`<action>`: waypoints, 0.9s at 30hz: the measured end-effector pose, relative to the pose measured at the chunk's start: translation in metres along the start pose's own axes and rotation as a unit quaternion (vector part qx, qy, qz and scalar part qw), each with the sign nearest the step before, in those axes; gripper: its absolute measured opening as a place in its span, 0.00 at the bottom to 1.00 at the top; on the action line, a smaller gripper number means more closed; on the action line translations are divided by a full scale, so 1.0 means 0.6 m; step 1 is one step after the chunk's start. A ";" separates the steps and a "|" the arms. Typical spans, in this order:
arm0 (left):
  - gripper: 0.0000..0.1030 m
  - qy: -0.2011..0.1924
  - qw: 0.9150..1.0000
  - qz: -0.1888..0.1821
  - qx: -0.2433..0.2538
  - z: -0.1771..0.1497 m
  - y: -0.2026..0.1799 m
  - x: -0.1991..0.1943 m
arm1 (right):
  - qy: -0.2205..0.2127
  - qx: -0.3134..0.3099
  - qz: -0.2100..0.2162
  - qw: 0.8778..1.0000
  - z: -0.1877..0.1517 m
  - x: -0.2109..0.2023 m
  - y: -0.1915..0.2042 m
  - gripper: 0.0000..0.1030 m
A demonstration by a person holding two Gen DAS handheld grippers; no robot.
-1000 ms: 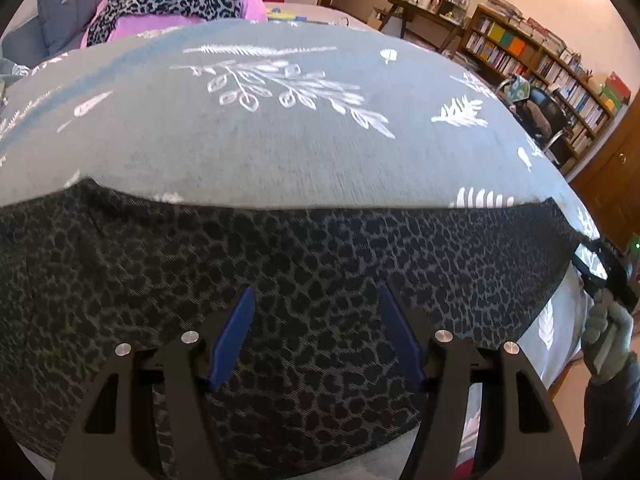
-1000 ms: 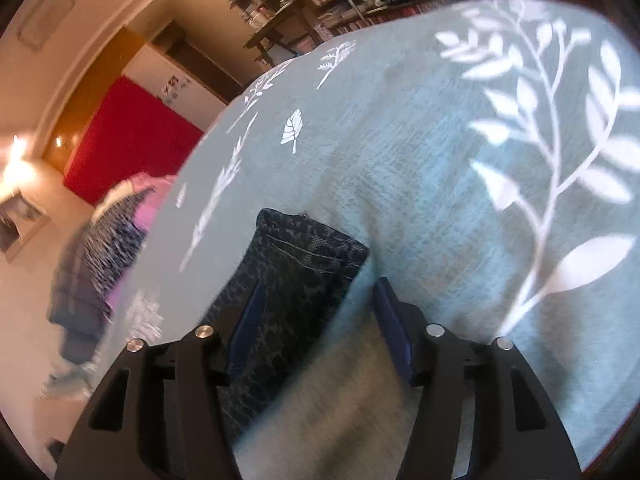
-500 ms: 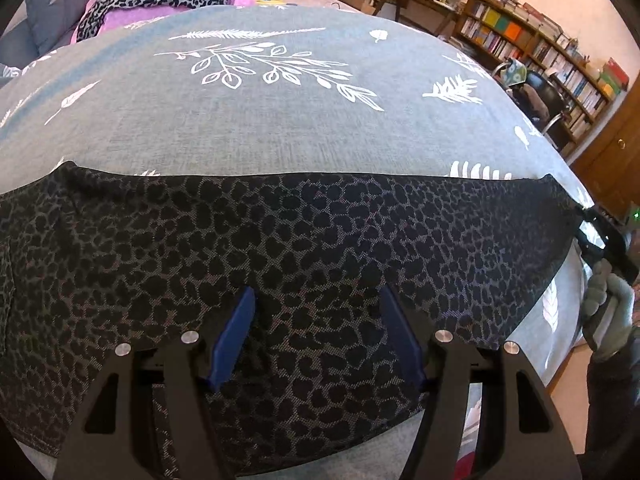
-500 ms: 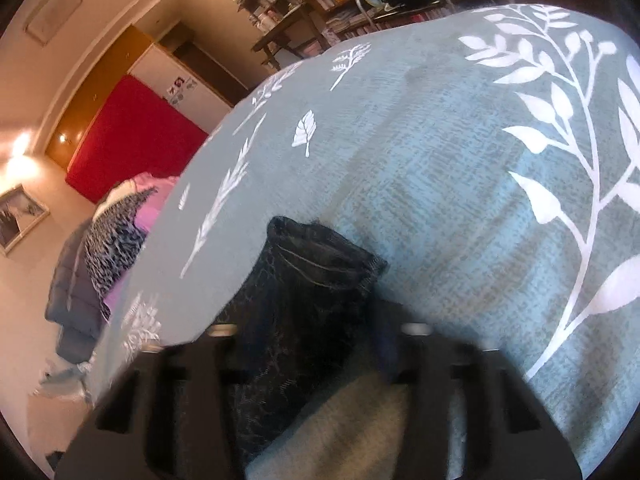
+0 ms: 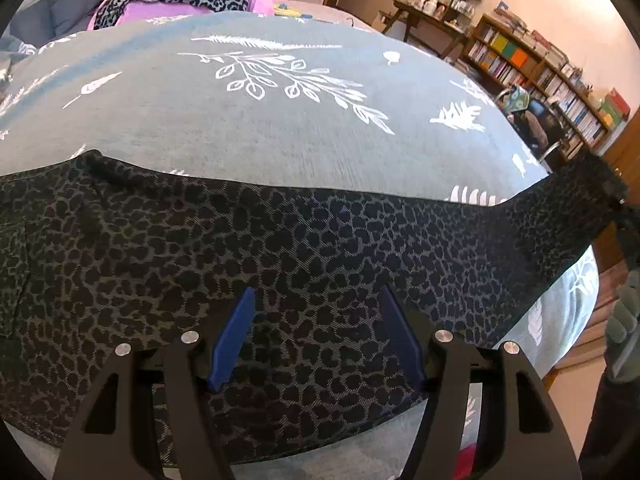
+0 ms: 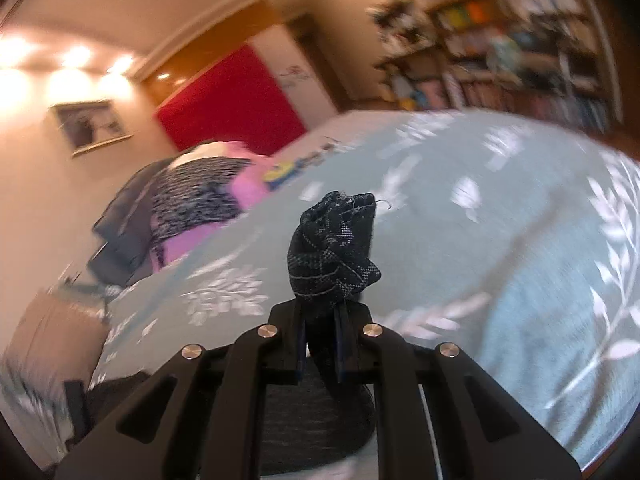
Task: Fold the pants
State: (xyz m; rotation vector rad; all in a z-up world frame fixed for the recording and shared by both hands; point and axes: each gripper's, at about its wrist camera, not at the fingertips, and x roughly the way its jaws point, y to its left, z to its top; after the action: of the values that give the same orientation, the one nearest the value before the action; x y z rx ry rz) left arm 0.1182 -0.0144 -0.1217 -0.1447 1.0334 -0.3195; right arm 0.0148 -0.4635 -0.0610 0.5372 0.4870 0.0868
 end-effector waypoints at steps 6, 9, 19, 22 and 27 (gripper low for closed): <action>0.63 -0.015 1.000 -0.009 -0.018 -0.008 0.027 -0.027 | -0.002 -0.068 0.069 0.995 0.006 -0.007 0.142 0.10; 0.63 -0.025 0.999 -0.007 -0.031 -0.016 0.051 -0.044 | 0.005 -0.115 0.097 0.989 -0.014 -0.007 0.220 0.10; 0.63 -0.049 0.995 0.006 -0.089 -0.036 0.141 -0.096 | 0.097 -0.176 0.174 0.964 -0.128 0.052 0.398 0.10; 0.63 -0.056 0.993 0.006 -0.108 -0.043 0.173 -0.113 | 0.123 -0.192 0.190 0.955 -0.162 0.068 0.441 0.10; 0.63 -0.071 0.988 0.020 -0.134 -0.051 0.219 -0.135 | 0.152 -0.213 0.208 0.943 -0.206 0.106 0.506 0.10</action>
State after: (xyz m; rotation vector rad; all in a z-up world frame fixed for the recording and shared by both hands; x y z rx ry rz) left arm 0.0789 0.1371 -0.1057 -0.3827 0.9332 -0.1308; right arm 0.0268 -0.1318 -0.0255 0.1909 0.6290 0.6734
